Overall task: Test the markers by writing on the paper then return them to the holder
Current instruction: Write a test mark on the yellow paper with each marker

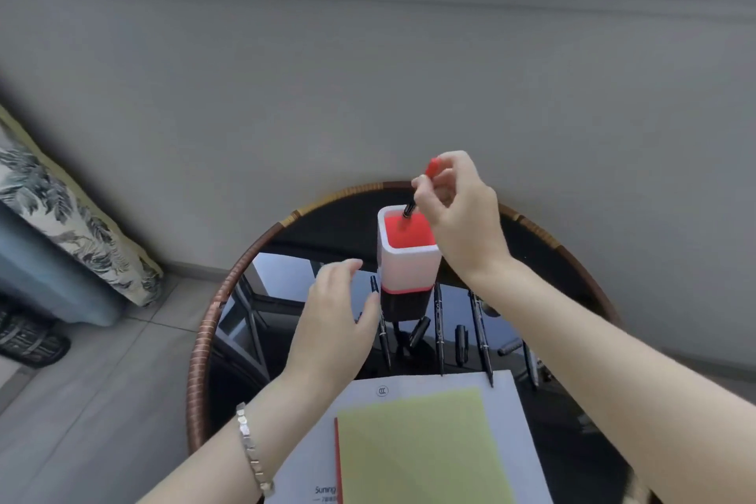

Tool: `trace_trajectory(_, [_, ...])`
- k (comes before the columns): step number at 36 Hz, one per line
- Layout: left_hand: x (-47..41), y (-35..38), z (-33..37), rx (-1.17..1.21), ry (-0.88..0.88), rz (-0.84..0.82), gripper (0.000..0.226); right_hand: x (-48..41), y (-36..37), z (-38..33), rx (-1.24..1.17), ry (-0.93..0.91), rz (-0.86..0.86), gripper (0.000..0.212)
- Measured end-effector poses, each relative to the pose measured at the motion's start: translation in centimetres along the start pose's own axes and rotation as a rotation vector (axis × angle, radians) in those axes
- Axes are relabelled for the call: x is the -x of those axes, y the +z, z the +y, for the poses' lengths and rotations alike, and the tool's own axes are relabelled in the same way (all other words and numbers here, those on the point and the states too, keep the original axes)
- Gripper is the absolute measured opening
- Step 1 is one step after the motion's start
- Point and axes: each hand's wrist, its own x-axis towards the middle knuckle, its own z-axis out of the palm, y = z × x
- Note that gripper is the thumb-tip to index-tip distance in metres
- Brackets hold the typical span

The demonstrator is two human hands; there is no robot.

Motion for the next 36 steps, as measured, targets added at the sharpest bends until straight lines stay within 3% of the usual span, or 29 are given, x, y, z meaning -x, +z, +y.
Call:
trace_trajectory(3, [0.4,-0.1,1.4,0.104,0.097,-0.036,0.05,2.5,-2.0,-1.8,-0.168,-0.079,0.002,0.018])
trace_trajectory(7, [1.4,0.4,2.7,0.172,0.208,-0.109,0.032,6.0,-3.3,-2.5,-0.317,0.005,-0.009,0.018])
trace_trajectory(12, [3.5,1.3,2.8,0.067,0.334,-0.09,0.026,9.5,-3.2,-1.7,-0.398,0.278,-0.071,0.007])
trace_trajectory(16, [4.7,1.8,2.7,-0.074,0.47,-0.115,0.023,11.3,-2.4,-0.3,-0.404,0.56,-0.29,0.027])
trace_trajectory(19, [5.5,1.9,2.6,-0.165,0.459,-0.143,0.036,12.5,-1.9,-0.2,-0.407,0.578,-0.312,0.034])
trace_trajectory(24, [6.9,1.7,1.4,-0.079,0.474,-0.097,0.021,13.9,-1.1,-0.3,-0.444,0.578,-0.267,0.023])
trace_trajectory(29, [8.0,1.1,0.8,-0.022,0.441,-0.108,0.018,14.6,-0.4,-0.3,-0.492,0.563,-0.29,0.031])
trace_trajectory(36, [9.1,0.0,-0.6,-0.001,0.208,-0.33,0.01,15.7,0.3,0.1,-0.446,0.514,-0.339,0.033])
